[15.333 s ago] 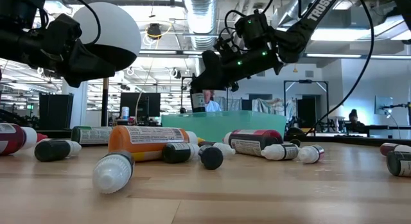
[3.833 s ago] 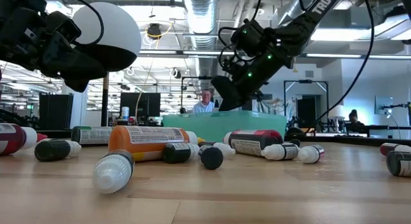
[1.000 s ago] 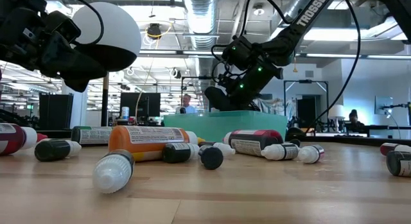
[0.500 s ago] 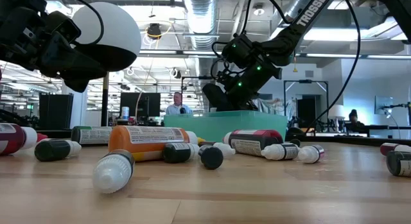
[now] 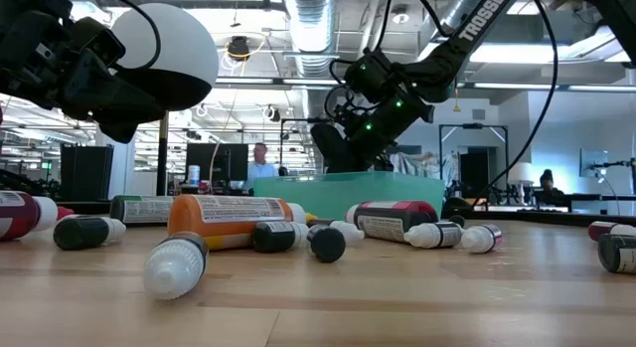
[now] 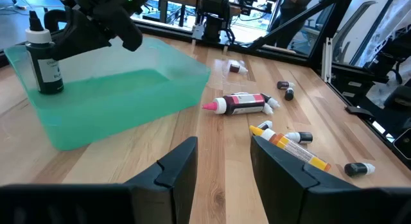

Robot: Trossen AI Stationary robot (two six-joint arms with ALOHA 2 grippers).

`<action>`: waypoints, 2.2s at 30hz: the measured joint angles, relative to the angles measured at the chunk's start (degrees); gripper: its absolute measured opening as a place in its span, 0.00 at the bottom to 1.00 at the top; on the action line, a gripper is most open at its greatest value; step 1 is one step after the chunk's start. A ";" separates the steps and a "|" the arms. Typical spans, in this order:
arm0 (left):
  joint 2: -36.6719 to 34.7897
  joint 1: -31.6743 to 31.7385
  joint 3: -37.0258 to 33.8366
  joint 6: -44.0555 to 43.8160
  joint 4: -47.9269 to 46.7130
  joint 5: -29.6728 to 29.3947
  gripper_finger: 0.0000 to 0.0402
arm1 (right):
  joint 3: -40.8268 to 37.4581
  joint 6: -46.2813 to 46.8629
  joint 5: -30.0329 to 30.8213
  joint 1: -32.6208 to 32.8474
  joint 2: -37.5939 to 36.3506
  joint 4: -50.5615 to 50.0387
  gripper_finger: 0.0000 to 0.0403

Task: Pick & Place food coloring
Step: Put the large black food coloring bottle into the green bin, then put the large green food coloring bottle into the green bin

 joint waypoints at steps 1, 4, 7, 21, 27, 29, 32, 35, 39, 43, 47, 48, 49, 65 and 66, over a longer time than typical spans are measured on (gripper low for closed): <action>0.01 -0.02 0.01 0.00 0.00 0.01 0.34 | 0.00 -0.52 -1.04 0.07 0.00 0.00 0.00; -0.01 0.00 0.01 -1.43 0.00 0.05 0.34 | 0.00 -1.44 -3.75 0.59 0.00 0.05 0.00; 0.00 0.00 -0.01 -3.64 0.08 0.05 0.34 | 0.00 -3.64 -4.62 1.72 -0.24 0.63 0.00; -0.05 0.02 0.75 -7.77 7.59 2.37 0.34 | 0.00 -17.47 -4.37 9.71 -16.40 -6.91 0.00; 1.29 -0.07 0.86 -15.80 9.16 4.09 0.34 | -0.02 -20.53 -0.81 14.02 -25.61 -17.67 0.00; 2.71 -0.73 0.86 -17.62 9.72 2.70 0.34 | -0.02 -21.22 0.38 15.68 -28.04 -20.09 0.00; 6.68 -3.03 0.91 -18.60 13.51 -0.11 0.34 | -0.02 -22.17 2.60 18.22 -31.42 -23.49 0.00; 11.78 -6.33 0.93 -18.52 20.89 -3.02 0.34 | -0.02 -23.40 5.00 20.64 -33.86 -26.30 0.00; 18.14 -10.09 1.11 -15.37 34.81 -5.19 0.34 | -0.02 -25.05 6.13 23.11 -36.25 -27.69 0.00; 22.98 -11.67 4.86 -9.64 38.80 -6.49 0.34 | -0.02 -25.12 6.13 25.03 -38.09 -29.48 0.00; 28.31 -11.96 12.70 -3.67 33.14 -6.56 0.34 | -0.02 -24.40 6.18 27.13 -39.08 -31.01 0.00; 29.83 -11.98 15.18 -2.07 30.48 -6.29 0.34 | -0.02 -24.40 6.17 27.65 -39.14 -30.99 0.00; 31.26 -11.98 17.67 -0.66 27.75 -5.82 0.34 | -0.02 -24.40 6.16 28.18 -39.25 -31.05 0.00; 58.35 -10.24 59.68 -6.74 -39.64 -16.69 0.34 | -0.04 -21.18 7.84 35.49 -42.77 -40.47 0.00; 60.11 -9.82 61.69 -6.45 -41.97 -15.92 0.34 | -0.04 -21.19 7.84 36.04 -42.89 -40.85 0.00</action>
